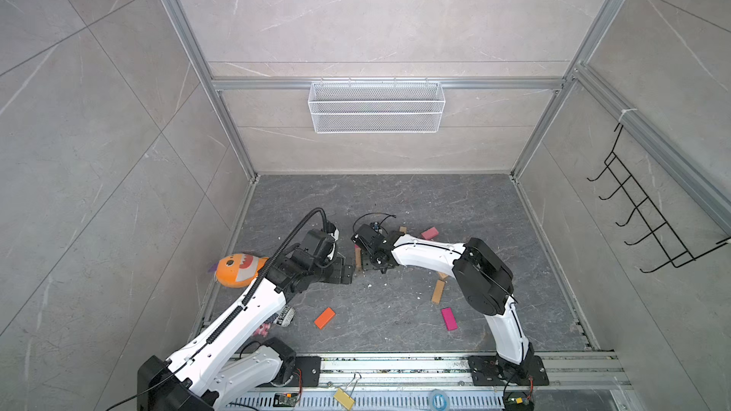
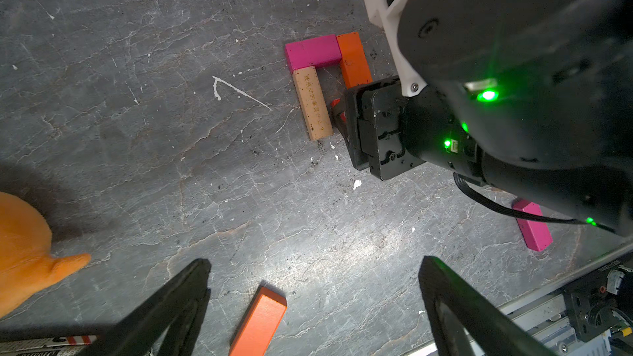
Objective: Assemble the letter p with building blocks
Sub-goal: Assemble the building block at the center of the board.
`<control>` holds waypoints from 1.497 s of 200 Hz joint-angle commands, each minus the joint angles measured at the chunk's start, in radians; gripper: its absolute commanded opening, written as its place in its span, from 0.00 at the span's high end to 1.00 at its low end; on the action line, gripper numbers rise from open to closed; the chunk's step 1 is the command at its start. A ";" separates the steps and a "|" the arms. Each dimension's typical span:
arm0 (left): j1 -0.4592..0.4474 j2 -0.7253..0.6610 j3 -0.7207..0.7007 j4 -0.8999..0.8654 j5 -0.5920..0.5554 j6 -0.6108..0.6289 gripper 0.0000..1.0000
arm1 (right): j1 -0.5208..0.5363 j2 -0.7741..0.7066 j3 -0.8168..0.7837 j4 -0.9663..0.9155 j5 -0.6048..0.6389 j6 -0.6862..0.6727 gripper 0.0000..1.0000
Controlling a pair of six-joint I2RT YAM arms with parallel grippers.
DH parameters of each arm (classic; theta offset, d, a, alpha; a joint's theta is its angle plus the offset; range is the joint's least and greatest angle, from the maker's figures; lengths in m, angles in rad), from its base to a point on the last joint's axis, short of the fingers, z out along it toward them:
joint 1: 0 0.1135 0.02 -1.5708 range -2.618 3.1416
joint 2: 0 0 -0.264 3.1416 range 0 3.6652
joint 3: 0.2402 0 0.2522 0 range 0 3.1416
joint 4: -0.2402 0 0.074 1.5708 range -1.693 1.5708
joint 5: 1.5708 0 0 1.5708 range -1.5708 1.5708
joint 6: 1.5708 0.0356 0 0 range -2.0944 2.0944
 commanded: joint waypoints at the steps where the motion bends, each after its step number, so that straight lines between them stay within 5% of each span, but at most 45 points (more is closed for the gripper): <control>1: -0.002 0.003 0.040 -0.009 0.000 0.003 0.02 | -0.004 0.027 0.026 -0.027 -0.004 -0.016 0.34; 130: 0.000 0.013 0.043 -0.015 -0.001 -0.001 0.02 | -0.009 0.009 0.031 -0.026 -0.015 -0.020 0.23; 244: 0.028 0.031 0.044 -0.019 0.010 -0.038 0.05 | -0.052 -0.285 -0.183 0.077 -0.124 -0.041 0.21; 272: 0.046 0.049 0.033 0.007 0.070 -0.059 0.21 | -0.123 -0.363 -0.332 0.176 -0.216 -0.041 0.29; 293: 0.050 0.069 -0.010 0.085 0.148 -0.115 0.75 | -0.181 -0.408 -0.429 0.269 -0.313 -0.042 0.34; 300: 0.050 0.083 -0.036 0.132 0.182 -0.139 0.86 | -0.201 -0.416 -0.454 0.296 -0.345 -0.041 0.36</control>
